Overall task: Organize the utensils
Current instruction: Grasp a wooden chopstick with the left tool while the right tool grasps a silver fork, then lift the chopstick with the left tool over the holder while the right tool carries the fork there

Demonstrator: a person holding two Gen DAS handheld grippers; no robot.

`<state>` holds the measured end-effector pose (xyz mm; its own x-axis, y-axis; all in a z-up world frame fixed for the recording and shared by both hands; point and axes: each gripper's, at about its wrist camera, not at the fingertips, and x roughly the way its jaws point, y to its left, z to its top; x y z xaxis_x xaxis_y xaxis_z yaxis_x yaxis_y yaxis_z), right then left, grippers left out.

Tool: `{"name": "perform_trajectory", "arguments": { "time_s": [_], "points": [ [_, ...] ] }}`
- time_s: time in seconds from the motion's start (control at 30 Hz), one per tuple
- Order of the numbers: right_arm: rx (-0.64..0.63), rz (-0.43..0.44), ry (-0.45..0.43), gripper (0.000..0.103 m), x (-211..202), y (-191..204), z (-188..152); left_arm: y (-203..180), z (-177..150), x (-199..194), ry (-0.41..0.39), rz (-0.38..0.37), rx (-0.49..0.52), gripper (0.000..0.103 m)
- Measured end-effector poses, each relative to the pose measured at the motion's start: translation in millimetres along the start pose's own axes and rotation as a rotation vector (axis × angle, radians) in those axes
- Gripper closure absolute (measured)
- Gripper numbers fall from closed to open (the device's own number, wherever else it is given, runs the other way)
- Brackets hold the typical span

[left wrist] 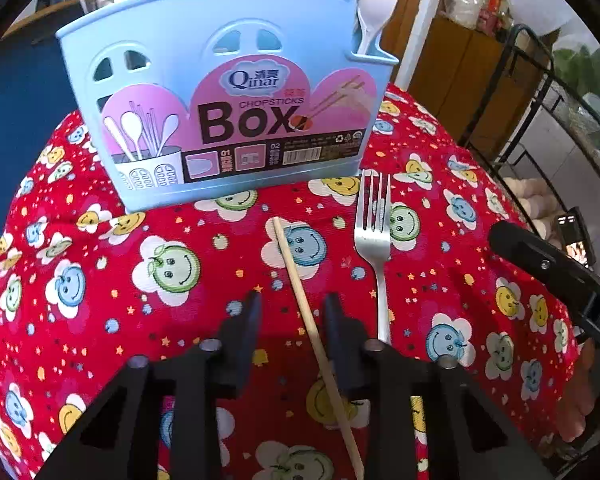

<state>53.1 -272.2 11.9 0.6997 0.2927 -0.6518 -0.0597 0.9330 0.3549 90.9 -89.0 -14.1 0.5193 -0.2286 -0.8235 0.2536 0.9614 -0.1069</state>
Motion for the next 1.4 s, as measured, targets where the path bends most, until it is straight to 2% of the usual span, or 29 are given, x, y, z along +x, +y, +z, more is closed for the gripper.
{"name": "perform_trajectory", "arguments": {
  "time_s": [0.13, 0.27, 0.4, 0.8, 1.07, 1.4],
  "points": [
    [0.010, 0.007, 0.008, 0.057, 1.3, -3.4, -1.2, 1.1, 4.4, 3.5, 0.024, -0.027, -0.013, 0.092],
    [0.012, 0.023, 0.025, 0.057, 4.9, -2.8, -3.3, 15.0, 8.6, 3.3, 0.031, -0.079, -0.093, 0.098],
    [0.005, 0.045, 0.049, 0.057, 10.9, 2.0, -2.7, 27.2, 8.9, -2.8, -0.006, -0.097, -0.143, 0.099],
    [-0.040, 0.114, 0.144, 0.057, 47.9, 22.4, 10.1, 61.5, 10.0, -46.5, -0.216, -0.150, -0.223, 0.099],
    [-0.057, 0.132, 0.180, 0.057, 74.6, 24.0, 23.7, 79.1, 11.3, -52.1, -0.269, -0.170, -0.243, 0.099],
    [-0.109, 0.132, 0.146, 0.058, 88.2, 33.2, 28.2, 88.7, 8.9, -51.9, -0.305, -0.179, -0.258, 0.099]
  ]
}}
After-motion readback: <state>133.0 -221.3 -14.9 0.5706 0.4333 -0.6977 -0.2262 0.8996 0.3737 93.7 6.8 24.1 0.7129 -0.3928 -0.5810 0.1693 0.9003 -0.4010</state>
